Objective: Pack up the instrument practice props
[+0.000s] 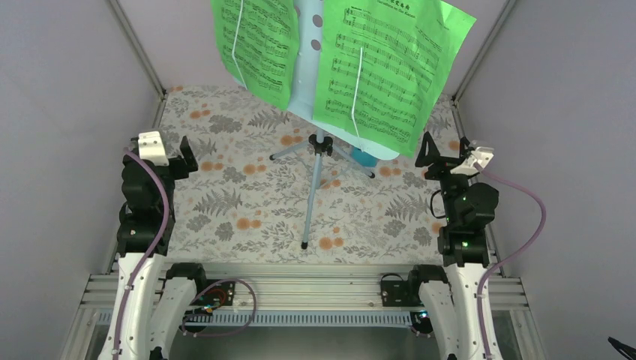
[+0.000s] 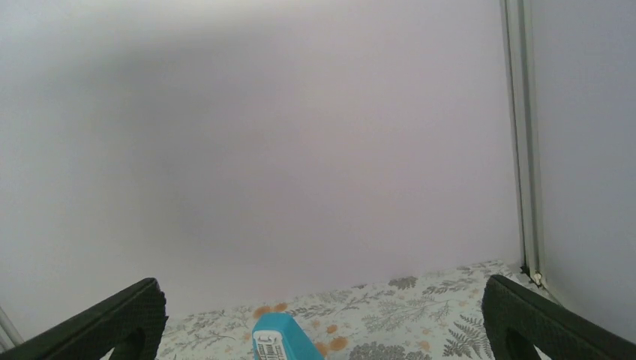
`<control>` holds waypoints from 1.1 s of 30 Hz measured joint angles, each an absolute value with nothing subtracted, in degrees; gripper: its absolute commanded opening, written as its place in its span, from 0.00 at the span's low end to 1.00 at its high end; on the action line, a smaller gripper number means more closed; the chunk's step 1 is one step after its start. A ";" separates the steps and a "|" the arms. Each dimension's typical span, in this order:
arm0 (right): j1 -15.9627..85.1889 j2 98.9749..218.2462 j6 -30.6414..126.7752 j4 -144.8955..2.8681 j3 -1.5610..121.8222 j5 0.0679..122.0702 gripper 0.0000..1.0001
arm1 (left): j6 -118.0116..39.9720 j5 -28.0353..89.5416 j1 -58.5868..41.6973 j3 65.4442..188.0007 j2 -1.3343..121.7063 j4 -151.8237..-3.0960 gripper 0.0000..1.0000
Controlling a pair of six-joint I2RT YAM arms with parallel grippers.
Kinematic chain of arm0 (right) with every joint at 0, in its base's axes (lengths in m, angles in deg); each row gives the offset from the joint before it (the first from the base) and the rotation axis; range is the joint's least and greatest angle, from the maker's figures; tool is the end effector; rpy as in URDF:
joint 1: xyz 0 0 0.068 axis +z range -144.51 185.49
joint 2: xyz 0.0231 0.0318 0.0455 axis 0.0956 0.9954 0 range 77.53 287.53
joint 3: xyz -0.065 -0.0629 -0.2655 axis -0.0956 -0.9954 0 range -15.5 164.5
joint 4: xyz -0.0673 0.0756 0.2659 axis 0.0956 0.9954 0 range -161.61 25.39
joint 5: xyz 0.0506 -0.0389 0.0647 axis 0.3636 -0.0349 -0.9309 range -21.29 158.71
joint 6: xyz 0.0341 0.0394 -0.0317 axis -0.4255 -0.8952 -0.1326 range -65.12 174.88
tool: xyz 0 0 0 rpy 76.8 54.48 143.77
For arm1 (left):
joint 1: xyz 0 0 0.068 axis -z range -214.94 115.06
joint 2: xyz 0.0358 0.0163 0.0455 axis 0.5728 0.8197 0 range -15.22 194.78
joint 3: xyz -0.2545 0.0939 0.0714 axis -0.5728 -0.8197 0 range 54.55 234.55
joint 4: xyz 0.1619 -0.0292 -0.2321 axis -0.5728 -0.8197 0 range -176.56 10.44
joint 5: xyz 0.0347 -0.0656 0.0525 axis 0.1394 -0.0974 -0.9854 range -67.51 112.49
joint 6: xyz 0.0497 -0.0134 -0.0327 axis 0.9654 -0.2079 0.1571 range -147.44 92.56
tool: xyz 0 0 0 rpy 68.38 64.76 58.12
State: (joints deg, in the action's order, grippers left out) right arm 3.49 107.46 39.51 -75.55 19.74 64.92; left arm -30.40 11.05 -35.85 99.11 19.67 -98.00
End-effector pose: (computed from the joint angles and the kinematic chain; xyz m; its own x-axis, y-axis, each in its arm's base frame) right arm 0.1649 -0.0027 0.3530 0.1469 0.2595 -0.9545 -0.0720 0.9652 0.2514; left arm 0.1697 0.0117 0.3554 -0.1413 -0.0528 -0.9886 -0.2191 0.9755 -0.0208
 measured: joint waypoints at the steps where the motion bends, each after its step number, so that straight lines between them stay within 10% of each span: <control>1: 3.49 107.64 39.37 -75.34 19.85 64.92 0.99 | -30.40 11.03 -35.85 99.09 19.63 -98.00 1.00; 24: 4.05 119.27 36.97 -73.35 21.82 47.65 0.99 | -30.38 11.03 -35.85 98.47 20.11 -97.43 1.00; 33: 21.04 127.68 36.16 -74.61 16.92 40.79 1.00 | -30.38 11.57 -35.85 98.47 20.68 -97.39 1.00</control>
